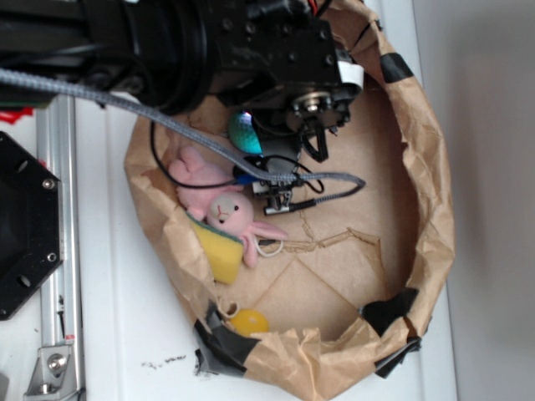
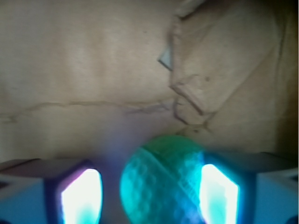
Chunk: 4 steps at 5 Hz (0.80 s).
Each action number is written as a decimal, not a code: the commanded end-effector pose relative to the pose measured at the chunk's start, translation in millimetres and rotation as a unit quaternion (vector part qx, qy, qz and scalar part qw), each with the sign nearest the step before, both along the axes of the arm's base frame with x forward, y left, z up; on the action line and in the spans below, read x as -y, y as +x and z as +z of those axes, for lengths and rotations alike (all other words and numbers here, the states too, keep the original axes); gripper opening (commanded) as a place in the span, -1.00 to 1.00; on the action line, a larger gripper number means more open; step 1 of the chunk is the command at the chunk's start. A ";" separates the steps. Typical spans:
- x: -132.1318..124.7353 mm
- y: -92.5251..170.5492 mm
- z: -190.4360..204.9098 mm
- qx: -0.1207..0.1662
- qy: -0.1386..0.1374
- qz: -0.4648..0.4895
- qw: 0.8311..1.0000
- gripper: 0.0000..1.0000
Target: Grab the green ball.
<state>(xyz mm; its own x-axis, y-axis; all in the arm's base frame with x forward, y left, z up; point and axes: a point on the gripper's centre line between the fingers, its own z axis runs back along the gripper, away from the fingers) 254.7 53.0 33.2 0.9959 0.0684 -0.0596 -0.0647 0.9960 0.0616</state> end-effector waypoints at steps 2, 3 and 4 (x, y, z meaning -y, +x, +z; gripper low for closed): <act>5.8 1.4 -0.8 -0.021 0.059 -0.014 0.998 -1.00; -4.8 2.6 -13.9 -0.074 0.083 0.008 0.994 -1.00; -2.1 2.7 -11.1 -0.052 0.116 -0.016 0.992 -1.00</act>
